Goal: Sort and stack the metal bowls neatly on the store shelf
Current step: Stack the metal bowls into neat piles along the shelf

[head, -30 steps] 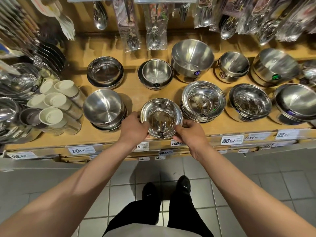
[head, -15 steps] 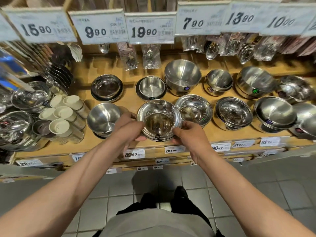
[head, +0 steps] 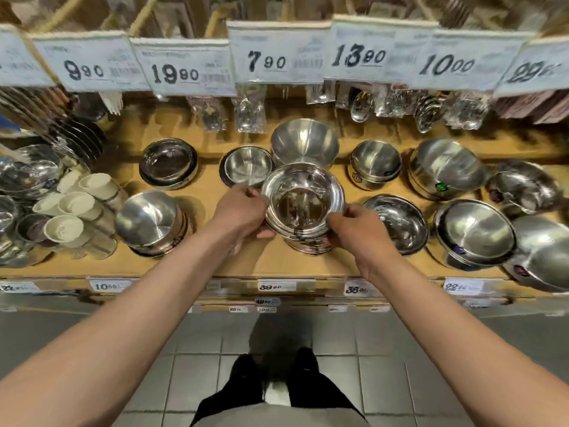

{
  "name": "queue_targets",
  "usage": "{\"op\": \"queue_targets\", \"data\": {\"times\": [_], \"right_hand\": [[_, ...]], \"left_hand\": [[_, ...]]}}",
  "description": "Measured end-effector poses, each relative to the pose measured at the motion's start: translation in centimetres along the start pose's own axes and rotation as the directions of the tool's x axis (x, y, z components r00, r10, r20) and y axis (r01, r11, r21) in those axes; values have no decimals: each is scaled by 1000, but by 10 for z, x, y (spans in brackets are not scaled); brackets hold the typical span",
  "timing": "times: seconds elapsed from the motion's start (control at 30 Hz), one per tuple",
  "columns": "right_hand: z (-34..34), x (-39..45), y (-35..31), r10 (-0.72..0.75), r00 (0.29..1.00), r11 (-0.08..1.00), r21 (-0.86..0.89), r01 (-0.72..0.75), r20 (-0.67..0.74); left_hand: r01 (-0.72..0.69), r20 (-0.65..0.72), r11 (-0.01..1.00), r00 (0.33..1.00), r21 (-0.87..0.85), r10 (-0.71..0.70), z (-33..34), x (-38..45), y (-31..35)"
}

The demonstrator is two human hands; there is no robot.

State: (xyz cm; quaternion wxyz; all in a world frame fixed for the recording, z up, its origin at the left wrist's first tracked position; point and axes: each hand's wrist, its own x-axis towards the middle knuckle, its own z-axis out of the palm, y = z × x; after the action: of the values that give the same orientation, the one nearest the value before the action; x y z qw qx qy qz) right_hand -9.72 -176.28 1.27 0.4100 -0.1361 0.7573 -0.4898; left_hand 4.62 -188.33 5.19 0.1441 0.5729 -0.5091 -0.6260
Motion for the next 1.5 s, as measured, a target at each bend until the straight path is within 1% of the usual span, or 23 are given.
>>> {"op": "queue_targets", "data": {"times": [0.07,0.17,0.23,0.3,0.4,0.5,0.67,0.87,1.0,1.13,1.23,1.5], "right_hand": [[-10,15,-2,-6,1000,1000,-20,7,21],[-21,31,-4,-23,998,999,-46,25,56],[-26,37,-3,-41,998,993,-108,46,50],[-31,41,-3,-47,998,986,-160,54,49],[-32,42,-3,-33,998,984,-172,42,53],[-31,43,1,-34,998,979,-198,46,61],[-33,41,7,-112,992,946,-300,123,56],[-35,40,14,-220,973,899,-375,228,64],[-35,39,21,-265,963,875,-406,264,57],[-36,37,24,-297,953,855,-427,294,62],[-36,36,25,-315,947,844,-436,313,72],[-38,35,26,-354,930,795,-494,352,93]], "left_hand": [[-26,-2,999,1000,19,26,12,8,2],[-58,-55,995,997,82,63,24,19,1],[-59,-89,990,994,132,71,31,25,-3],[-69,-92,985,992,160,84,36,29,-7],[-96,-83,977,990,189,113,40,33,-11],[-114,-107,970,984,215,140,40,35,-15],[-141,-132,959,975,246,178,41,38,-26],[-190,-173,938,953,290,247,42,46,-41],[-233,-166,900,936,368,310,39,49,-48],[-245,-186,874,920,419,346,40,47,-51],[-266,-169,843,909,467,380,41,45,-53],[-284,-158,814,898,506,411,41,37,-52]]}}
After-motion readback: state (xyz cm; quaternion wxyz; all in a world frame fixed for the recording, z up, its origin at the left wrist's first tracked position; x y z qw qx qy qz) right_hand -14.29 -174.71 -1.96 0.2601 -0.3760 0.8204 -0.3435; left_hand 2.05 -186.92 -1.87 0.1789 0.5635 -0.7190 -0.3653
